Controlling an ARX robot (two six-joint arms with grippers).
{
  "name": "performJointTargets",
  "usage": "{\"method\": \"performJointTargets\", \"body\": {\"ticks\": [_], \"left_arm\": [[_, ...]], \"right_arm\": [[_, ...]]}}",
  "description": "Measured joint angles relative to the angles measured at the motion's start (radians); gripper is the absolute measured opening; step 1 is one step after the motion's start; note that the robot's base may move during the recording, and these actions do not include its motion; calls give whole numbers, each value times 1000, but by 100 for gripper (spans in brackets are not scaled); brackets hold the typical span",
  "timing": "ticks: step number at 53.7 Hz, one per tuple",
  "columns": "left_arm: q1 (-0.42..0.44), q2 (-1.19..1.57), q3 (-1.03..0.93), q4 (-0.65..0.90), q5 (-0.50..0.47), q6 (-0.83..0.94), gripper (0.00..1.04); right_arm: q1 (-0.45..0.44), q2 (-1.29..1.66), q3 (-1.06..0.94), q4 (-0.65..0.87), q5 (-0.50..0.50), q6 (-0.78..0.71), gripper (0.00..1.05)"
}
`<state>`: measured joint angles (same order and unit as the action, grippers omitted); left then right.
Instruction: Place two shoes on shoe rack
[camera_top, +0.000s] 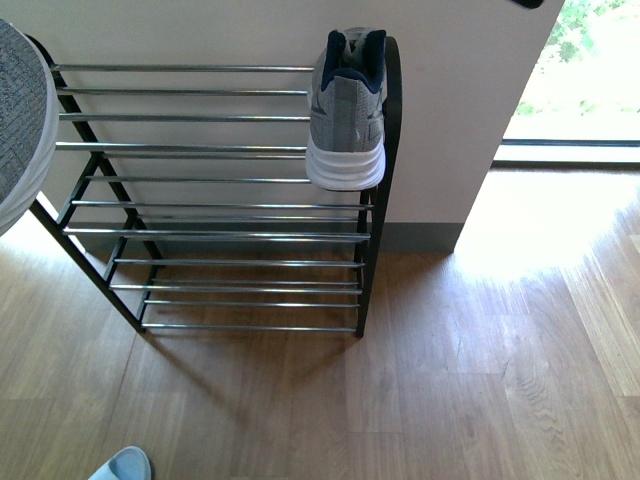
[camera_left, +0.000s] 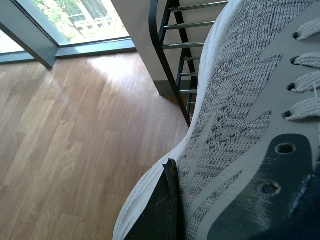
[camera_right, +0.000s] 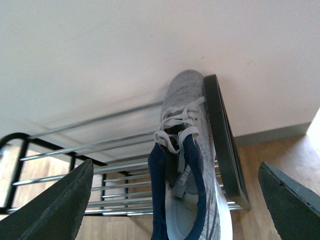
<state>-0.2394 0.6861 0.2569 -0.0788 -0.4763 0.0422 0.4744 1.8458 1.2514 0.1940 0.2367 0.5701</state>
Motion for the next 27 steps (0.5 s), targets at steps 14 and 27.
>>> {"method": "performJointTargets", "body": {"ticks": [14, 27], "left_arm": [[0, 0, 0, 0, 0, 0, 2], [0, 0, 0, 0, 1, 0, 2]], "right_arm": [[-224, -496, -549, 318, -353, -232, 96], [-426, -747, -845, 391, -512, -335, 96]]}}
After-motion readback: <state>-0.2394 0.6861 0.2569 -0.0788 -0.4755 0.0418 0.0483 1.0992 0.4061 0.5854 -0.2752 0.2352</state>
